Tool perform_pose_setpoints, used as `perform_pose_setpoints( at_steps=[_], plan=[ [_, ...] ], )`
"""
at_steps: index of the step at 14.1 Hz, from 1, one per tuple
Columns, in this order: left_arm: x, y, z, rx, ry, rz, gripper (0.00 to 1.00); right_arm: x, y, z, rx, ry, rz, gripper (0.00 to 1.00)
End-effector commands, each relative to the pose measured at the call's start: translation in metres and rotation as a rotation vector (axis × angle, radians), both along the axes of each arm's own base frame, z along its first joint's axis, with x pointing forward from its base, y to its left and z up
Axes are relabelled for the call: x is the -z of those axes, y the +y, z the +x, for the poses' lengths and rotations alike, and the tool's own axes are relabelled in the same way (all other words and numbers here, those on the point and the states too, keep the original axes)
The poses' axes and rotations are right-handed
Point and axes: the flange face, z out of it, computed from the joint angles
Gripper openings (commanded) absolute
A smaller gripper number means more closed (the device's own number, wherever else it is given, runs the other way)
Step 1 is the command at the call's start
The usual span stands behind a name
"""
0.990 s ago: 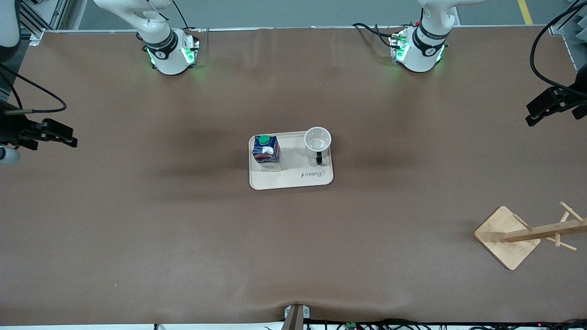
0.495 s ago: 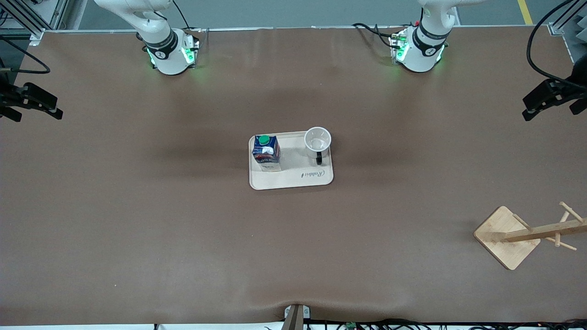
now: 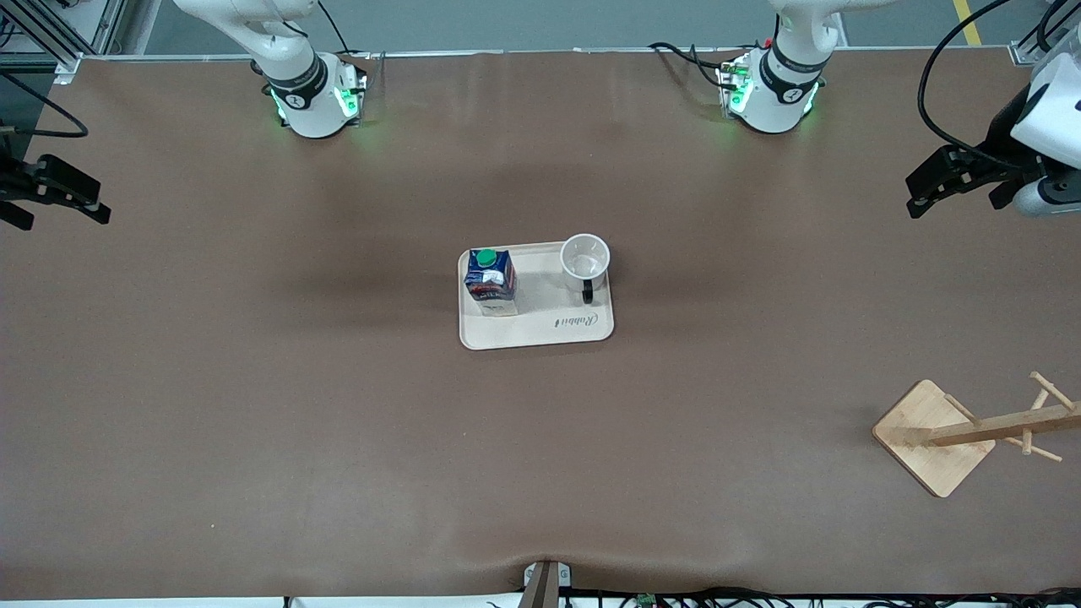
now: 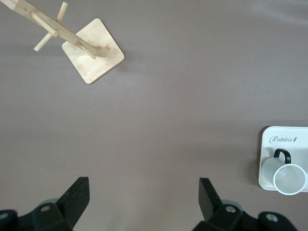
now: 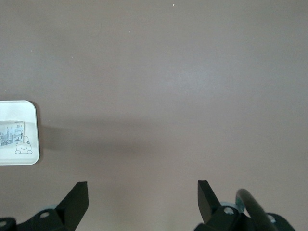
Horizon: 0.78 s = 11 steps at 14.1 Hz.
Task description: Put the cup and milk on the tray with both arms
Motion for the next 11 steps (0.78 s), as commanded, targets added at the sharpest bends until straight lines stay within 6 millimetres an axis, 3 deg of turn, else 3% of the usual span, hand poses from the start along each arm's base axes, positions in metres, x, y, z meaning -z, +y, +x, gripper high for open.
perform_pose_setpoints(
  at_steps=[1, 11],
  plan=[
    [-0.0053, 0.0023, -0.0128, 0.003, 0.007, -0.005, 1.0, -0.0072, -0.009, 0.0002, 0.002, 0.001, -0.014, 1.0],
    [-0.002, 0.0039, -0.0133, 0.009, 0.043, 0.003, 1.0, -0.007, -0.01, -0.0009, 0.005, 0.009, -0.016, 1.0]
  ],
)
